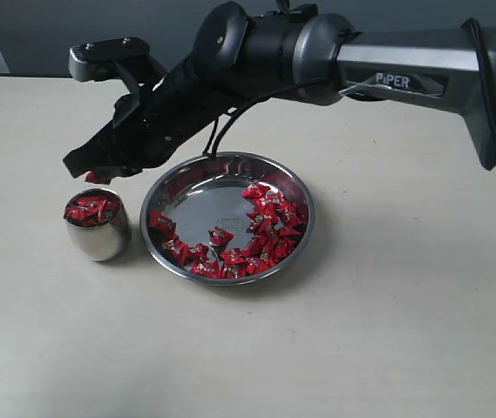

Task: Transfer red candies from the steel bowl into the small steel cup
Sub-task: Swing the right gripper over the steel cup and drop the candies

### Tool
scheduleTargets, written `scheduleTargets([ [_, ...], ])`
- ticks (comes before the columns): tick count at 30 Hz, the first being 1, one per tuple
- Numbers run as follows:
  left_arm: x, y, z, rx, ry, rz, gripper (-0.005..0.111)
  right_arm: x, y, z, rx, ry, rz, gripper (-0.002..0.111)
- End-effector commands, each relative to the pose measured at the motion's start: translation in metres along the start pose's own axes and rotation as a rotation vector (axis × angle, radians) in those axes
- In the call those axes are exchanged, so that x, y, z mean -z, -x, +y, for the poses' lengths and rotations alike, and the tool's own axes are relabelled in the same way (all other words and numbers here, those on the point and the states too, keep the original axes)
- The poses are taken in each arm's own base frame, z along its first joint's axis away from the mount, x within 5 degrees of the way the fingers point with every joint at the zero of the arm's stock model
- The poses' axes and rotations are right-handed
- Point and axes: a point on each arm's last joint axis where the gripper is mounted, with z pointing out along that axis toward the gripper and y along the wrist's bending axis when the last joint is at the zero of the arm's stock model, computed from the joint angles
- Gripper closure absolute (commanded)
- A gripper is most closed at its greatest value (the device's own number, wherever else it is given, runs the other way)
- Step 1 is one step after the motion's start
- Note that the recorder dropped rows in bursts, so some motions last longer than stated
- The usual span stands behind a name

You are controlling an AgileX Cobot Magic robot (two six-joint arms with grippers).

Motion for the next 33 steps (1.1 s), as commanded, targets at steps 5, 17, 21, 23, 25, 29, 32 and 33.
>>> scheduleTargets([
  [5,0.0,-0.001,0.0,0.001,-0.002,-0.002,0.106,-0.001,0.007,0.017,0.065,-0.007,-0.049,0.097],
  [17,0.0,-0.001,0.0,0.001,-0.002,-0.002,0.106,-0.002,0.006,0.017,0.088,-0.017,-0.04,0.083],
  [21,0.0,-0.001,0.0,0.001,-0.002,-0.002,0.106,-0.002,0.006,0.017,0.088,-0.017,-0.04,0.081],
  [23,0.0,-0.001,0.0,0.001,-0.002,-0.002,0.106,-0.002,0.006,0.017,0.088,-0.017,-0.04,0.081],
  [25,0.0,-0.001,0.0,0.001,-0.002,-0.002,0.106,-0.002,0.006,0.017,0.09,-0.017,-0.04,0.081],
  [29,0.0,-0.001,0.0,0.001,-0.002,-0.002,0.106,0.0,0.006,0.012,0.136,-0.054,-0.03,0.081],
  [32,0.0,-0.001,0.0,0.001,-0.002,-0.002,0.106,0.004,0.005,0.001,0.119,-0.094,-0.009,0.081],
  [33,0.0,-0.001,0.0,0.001,-0.002,-0.002,0.106,0.007,0.003,-0.006,0.084,-0.114,0.008,0.081],
])
